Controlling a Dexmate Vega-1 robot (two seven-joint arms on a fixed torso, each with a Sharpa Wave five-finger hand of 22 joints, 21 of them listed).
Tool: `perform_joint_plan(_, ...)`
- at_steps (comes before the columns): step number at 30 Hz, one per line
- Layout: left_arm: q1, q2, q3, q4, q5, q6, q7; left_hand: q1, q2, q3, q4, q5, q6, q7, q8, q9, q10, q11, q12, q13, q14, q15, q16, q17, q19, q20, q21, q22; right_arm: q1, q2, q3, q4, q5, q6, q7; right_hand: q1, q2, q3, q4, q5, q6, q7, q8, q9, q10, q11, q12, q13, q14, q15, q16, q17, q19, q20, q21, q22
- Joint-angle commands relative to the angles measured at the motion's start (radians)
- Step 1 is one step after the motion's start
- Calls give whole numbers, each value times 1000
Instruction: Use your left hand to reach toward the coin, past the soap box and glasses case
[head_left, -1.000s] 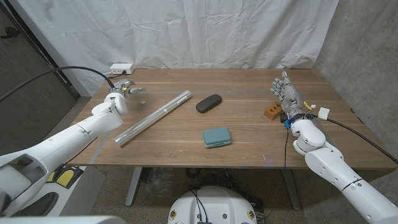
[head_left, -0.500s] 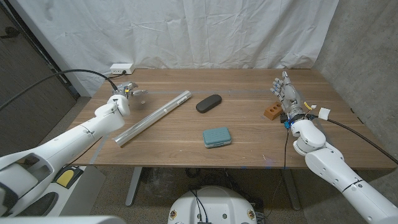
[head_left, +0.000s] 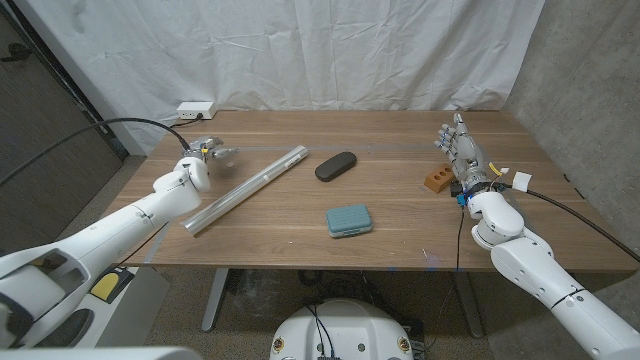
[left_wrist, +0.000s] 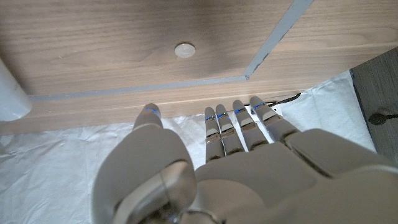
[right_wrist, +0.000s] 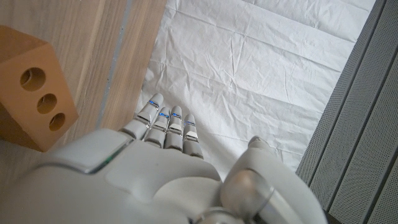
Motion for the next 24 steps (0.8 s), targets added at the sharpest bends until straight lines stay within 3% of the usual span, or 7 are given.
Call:
perform_joint_plan(1,-36,-30,31,74,0,-39,-11,14,0,-2,-5,-4,-4,-1,-3,6,-1,-5,-2,4,-7,-48,0,4,-1,-74,-3,2,7,5,-8,5,-5,-3,-2,9,5,-2,-2,5,8,1,0,3,7,-4,4,6,9,-1,-2,3,8,0,-2,5)
perform_joint_plan(12,-62,-52,47,122,0,-66,-13,18,0,-3,-7,-5,-4,-2,-3,6,-4,-4,-4,4,-9,-48,-1,4,-4,-73,-4,3,8,10,-11,8,-9,-2,-9,9,5,-3,-3,5,9,0,0,3,7,-5,3,6,10,0,-2,3,9,0,-5,5)
perform_joint_plan(24,-75,-43,48,103,8,-59,-20,21,1,-4,-8,-6,-4,-2,-4,6,-2,-6,-3,4,-8,-49,0,4,-5,-72,-4,3,20,27,-20,31,3,11,4,9,6,-4,-3,5,10,-1,0,3,7,-5,3,6,10,0,-3,3,10,1,-9,5)
